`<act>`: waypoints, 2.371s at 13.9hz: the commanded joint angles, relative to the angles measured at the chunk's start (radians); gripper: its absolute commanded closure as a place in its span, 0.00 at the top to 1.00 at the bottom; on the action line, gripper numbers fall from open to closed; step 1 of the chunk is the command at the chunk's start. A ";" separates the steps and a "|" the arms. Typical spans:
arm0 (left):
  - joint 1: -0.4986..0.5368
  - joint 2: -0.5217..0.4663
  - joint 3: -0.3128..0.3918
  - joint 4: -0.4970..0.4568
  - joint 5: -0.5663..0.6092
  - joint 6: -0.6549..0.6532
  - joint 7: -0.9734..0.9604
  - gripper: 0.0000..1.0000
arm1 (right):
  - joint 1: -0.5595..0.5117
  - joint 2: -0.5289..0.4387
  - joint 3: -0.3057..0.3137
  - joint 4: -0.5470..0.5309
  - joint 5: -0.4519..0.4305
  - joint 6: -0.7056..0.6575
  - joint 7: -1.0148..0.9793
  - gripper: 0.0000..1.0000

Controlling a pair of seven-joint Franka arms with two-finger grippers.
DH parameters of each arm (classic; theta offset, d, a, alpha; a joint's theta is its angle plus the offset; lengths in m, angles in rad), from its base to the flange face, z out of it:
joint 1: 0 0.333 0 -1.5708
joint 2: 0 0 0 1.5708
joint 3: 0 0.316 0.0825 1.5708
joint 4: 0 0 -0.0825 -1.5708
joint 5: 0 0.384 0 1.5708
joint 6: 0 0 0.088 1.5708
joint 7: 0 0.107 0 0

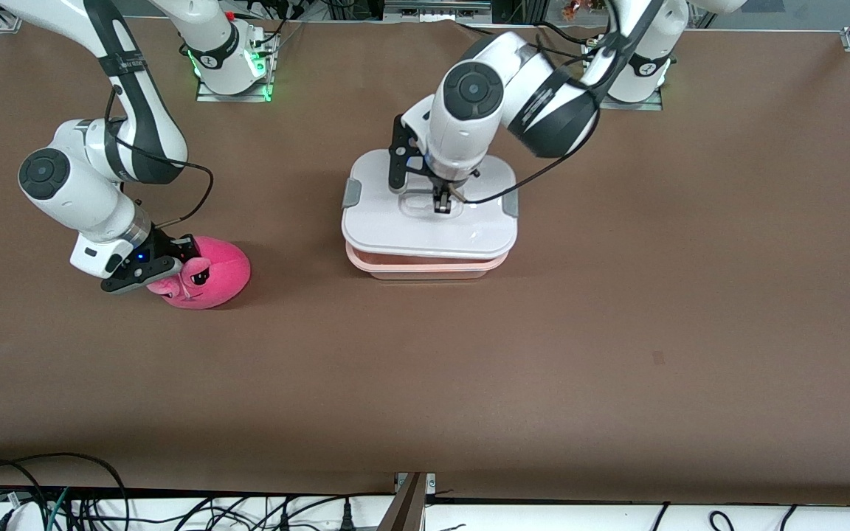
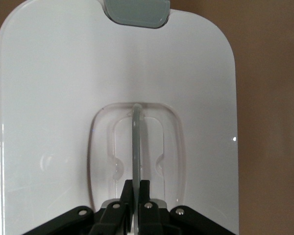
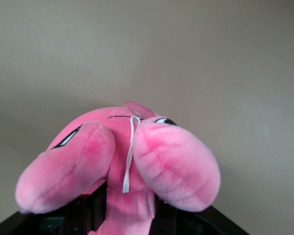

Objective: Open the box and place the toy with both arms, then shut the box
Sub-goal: 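Lift the white lid off the box with the left gripper and set it aside, then carry the pink toy into the open box with the right gripper and release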

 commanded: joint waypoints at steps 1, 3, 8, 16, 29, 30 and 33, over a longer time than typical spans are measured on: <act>0.082 -0.064 -0.001 -0.003 0.011 -0.157 0.024 0.00 | -0.003 -0.012 0.006 0.073 0.005 -0.110 -0.011 0.00; 0.147 -0.086 -0.001 0.023 0.017 -0.282 0.052 0.00 | -0.003 -0.012 0.015 0.166 0.006 -0.266 -0.011 0.00; 0.358 -0.083 0.009 0.069 0.132 -0.492 0.249 0.00 | -0.003 -0.014 0.102 0.401 0.014 -0.619 -0.002 0.00; 0.695 -0.078 -0.001 0.086 0.190 -0.517 0.556 0.00 | 0.101 -0.002 0.325 0.572 0.003 -0.767 -0.003 0.00; 0.702 -0.074 -0.020 0.135 0.187 -0.495 0.578 0.00 | 0.412 0.146 0.324 0.642 -0.129 -0.627 0.181 1.00; 0.701 -0.074 -0.020 0.135 0.187 -0.495 0.576 0.00 | 0.428 0.144 0.324 0.670 -0.129 -0.636 0.263 1.00; 0.701 -0.072 -0.020 0.135 0.186 -0.495 0.578 0.00 | 0.455 0.141 0.322 0.777 -0.132 -0.722 0.430 1.00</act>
